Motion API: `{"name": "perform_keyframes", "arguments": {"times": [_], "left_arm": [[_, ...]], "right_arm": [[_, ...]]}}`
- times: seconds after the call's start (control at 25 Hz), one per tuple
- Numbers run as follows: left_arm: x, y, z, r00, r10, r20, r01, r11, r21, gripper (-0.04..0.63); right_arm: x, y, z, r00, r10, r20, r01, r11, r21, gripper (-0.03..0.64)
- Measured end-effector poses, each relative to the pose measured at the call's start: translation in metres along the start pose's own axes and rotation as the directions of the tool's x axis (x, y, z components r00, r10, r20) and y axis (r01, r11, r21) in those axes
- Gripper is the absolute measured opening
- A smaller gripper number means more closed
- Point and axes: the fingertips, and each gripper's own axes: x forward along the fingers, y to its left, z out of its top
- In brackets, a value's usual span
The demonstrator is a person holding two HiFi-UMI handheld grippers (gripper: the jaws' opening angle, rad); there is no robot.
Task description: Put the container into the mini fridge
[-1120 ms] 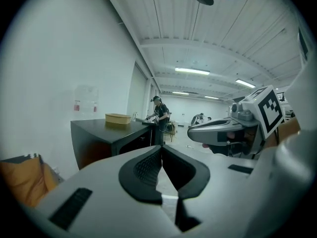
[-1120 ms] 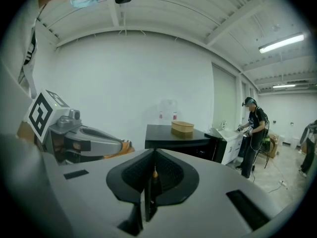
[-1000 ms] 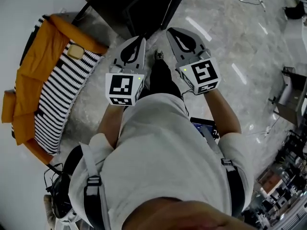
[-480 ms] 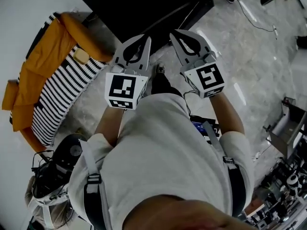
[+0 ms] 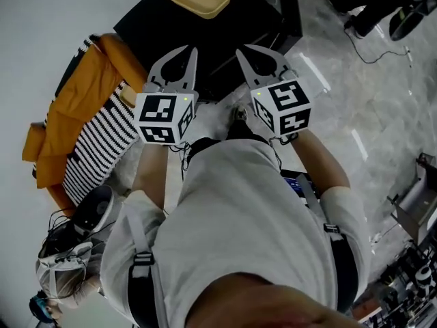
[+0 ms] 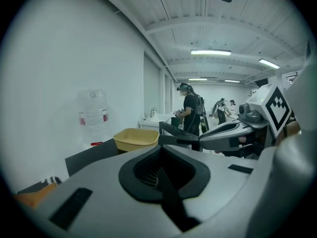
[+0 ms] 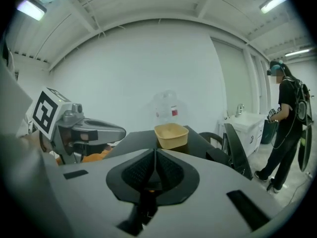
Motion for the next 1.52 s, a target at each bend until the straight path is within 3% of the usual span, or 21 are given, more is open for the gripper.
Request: {"name": "perform_keyframes", "arguments": {"times": [0.16,0.36,0.52,0.64,0.68,0.84,0.96,1.08,1.2,1.52], "left_arm": [[0.013,0.022,0.008,0.999,0.04,-0.034,-0.04,0.999,0.014,0.012],[0.039,0.06,0.005,0.996,0.037,-0.078,-0.033,0.998,0.052,0.012],[0.066,0.096,0.001,0.995,0.027,-0.098,-0.022,0.998,0.058,0.012],[0.081,0.117,0.003,0.995,-0.02,-0.099,0.026,0.998,0.064,0.014],[0.085,0.122,0.005,0.995,-0.038,-0.096,0.044,0.997,0.064,0.014],[0.099,0.147,0.019,0.992,-0.108,-0.069,0.111,0.993,0.044,0.014],[0.114,0.169,0.027,0.987,-0.151,-0.057,0.151,0.988,-0.011,0.016],[0.133,0.183,0.028,0.972,-0.221,-0.08,0.219,0.975,-0.036,0.116],[0.151,0.192,0.024,0.954,-0.268,-0.132,0.269,0.963,-0.01,0.143],[0.181,0.196,0.006,0.869,-0.424,-0.255,0.424,0.904,-0.059,0.146]], "right_arm": [[0.01,-0.005,0.014,1.0,0.024,0.014,-0.025,0.999,0.023,0.04],[0.04,-0.017,0.023,0.999,-0.012,0.044,0.003,0.98,0.199,0.041],[0.073,-0.02,0.029,0.998,-0.042,0.05,0.026,0.958,0.286,0.046],[0.091,-0.011,0.033,0.997,-0.064,0.043,0.047,0.943,0.33,0.171],[0.095,-0.009,0.035,0.996,-0.078,0.042,0.058,0.933,0.355,0.184],[0.11,-0.012,0.044,0.979,-0.2,0.044,0.156,0.868,0.471,0.21],[0.118,-0.02,0.04,0.949,-0.315,0.0,0.263,0.794,0.548,0.21],[0.128,-0.025,0.033,0.922,-0.385,-0.048,0.332,0.718,0.612,0.21],[0.137,-0.031,0.034,0.903,-0.422,-0.076,0.372,0.683,0.629,0.21],[0.139,-0.054,0.023,0.84,-0.512,-0.179,0.48,0.549,0.684,0.209]]}}
